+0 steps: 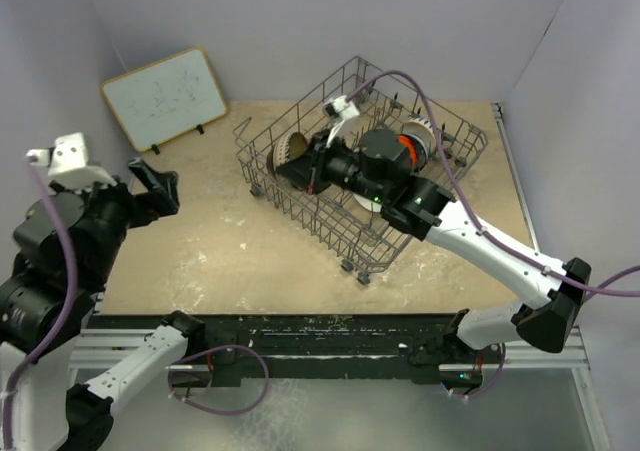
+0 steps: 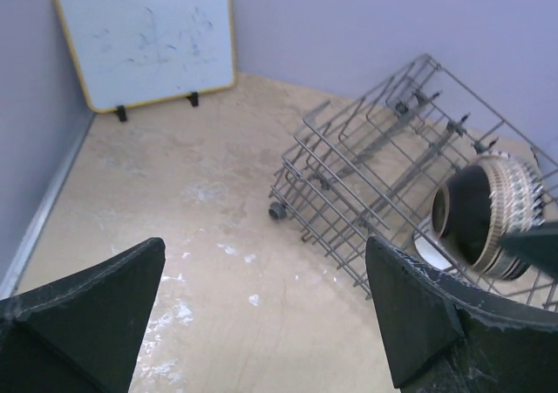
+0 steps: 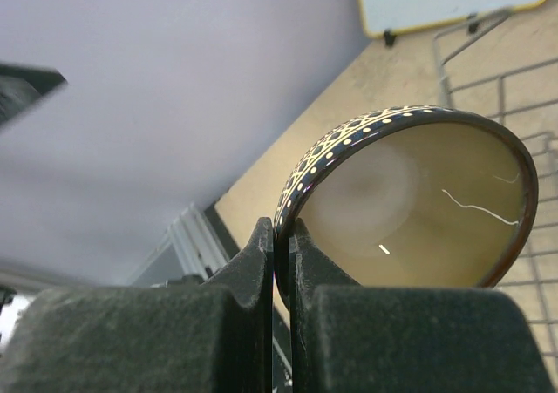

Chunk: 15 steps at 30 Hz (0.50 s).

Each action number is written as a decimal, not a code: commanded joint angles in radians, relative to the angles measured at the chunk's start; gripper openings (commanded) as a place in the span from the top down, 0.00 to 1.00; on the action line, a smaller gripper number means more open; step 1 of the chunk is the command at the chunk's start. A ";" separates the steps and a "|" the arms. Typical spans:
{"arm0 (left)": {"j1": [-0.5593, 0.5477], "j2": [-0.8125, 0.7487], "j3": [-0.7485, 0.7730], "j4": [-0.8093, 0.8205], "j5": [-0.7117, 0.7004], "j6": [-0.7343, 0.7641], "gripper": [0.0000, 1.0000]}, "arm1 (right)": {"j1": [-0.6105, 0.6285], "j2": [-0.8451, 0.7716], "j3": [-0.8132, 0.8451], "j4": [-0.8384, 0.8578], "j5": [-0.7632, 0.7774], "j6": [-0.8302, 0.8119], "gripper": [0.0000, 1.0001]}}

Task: Load the bowls into the dish rack
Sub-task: Place the bowl at the center of the board.

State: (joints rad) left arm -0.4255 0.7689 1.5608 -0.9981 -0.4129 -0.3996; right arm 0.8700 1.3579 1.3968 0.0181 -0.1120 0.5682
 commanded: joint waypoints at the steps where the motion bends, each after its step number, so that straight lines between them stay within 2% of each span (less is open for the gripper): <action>1: 0.004 -0.027 0.104 -0.124 -0.127 0.023 0.00 | 0.142 0.034 0.087 0.002 0.098 -0.045 1.00; 5: 0.005 -0.042 0.188 -0.179 -0.175 0.023 0.01 | 0.256 0.135 0.139 -0.120 0.198 -0.061 1.00; 10: 0.004 -0.054 0.223 -0.214 -0.146 0.002 0.02 | 0.308 0.291 0.222 -0.304 0.365 -0.065 1.00; 15: 0.004 -0.063 0.218 -0.233 -0.139 -0.016 0.03 | 0.331 0.399 0.267 -0.359 0.425 -0.071 1.00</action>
State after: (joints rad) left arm -0.4255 0.7044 1.7660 -1.2064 -0.5510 -0.4046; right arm 1.1954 1.7428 1.5761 -0.3176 0.1875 0.5236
